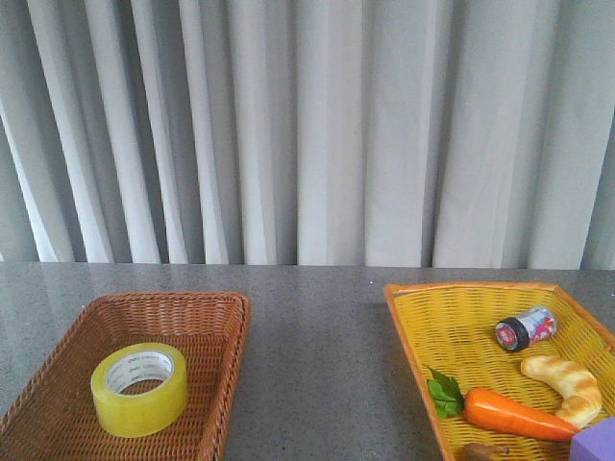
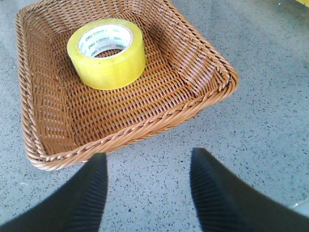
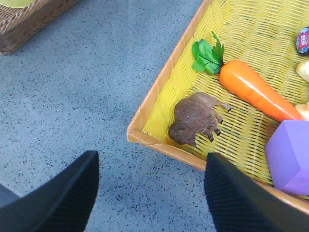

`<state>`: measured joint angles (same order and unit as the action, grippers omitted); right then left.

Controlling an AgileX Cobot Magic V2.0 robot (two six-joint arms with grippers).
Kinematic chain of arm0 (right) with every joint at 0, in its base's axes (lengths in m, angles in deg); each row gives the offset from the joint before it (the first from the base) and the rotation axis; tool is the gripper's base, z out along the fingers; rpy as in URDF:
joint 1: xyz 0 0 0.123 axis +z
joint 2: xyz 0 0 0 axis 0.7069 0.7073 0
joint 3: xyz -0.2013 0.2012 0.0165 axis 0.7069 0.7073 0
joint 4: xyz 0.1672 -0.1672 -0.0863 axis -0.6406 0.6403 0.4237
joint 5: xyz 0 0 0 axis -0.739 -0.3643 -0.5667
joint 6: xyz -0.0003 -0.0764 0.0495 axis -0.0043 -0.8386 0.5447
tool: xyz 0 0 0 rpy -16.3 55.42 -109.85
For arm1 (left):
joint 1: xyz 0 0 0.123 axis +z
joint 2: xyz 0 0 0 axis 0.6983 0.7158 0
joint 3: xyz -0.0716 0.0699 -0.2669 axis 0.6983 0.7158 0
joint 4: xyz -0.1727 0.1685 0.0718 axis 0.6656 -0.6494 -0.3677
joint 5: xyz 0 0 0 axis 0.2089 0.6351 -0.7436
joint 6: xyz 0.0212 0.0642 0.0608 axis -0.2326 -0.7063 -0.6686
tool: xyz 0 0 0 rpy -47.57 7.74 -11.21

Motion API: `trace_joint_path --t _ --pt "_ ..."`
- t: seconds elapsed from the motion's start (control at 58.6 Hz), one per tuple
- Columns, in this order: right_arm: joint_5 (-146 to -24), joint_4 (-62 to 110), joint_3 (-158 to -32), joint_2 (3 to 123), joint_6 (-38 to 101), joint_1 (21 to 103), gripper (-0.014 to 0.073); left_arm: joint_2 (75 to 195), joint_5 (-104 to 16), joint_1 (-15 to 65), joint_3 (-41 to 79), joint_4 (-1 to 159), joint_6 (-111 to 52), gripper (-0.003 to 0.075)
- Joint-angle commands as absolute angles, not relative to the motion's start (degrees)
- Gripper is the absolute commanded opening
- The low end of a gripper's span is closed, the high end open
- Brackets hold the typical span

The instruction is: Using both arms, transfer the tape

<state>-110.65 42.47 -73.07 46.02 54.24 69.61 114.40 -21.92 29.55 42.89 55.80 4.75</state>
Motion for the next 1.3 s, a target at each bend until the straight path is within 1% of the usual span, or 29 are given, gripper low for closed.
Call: trace_joint_path --t 0.0,0.136,0.239,0.699,0.904,1.279 --pt "-106.7 43.0 -74.5 45.8 54.2 69.3 0.0456 114.2 -26.0 29.4 41.4 56.4 5.3 0.0287" --pt "-106.7 43.0 -74.5 45.8 54.2 69.3 0.0456 114.2 -26.0 29.4 41.4 56.4 5.3 0.0223" --pt "-106.7 43.0 -74.5 45.8 54.2 69.3 0.0456 114.2 -26.0 29.4 41.4 56.4 5.3 0.0202" --pt "-106.7 43.0 -74.5 45.8 54.2 69.3 0.0456 114.2 -26.0 29.4 41.4 56.4 5.3 0.02" --pt "-106.7 43.0 -74.5 45.8 54.2 69.3 0.0456 114.2 -30.8 29.4 41.4 56.4 5.3 0.02" --pt "-106.8 43.0 -74.5 45.8 54.2 69.3 0.0449 114.2 -31.8 29.4 41.4 56.4 5.3 0.02"
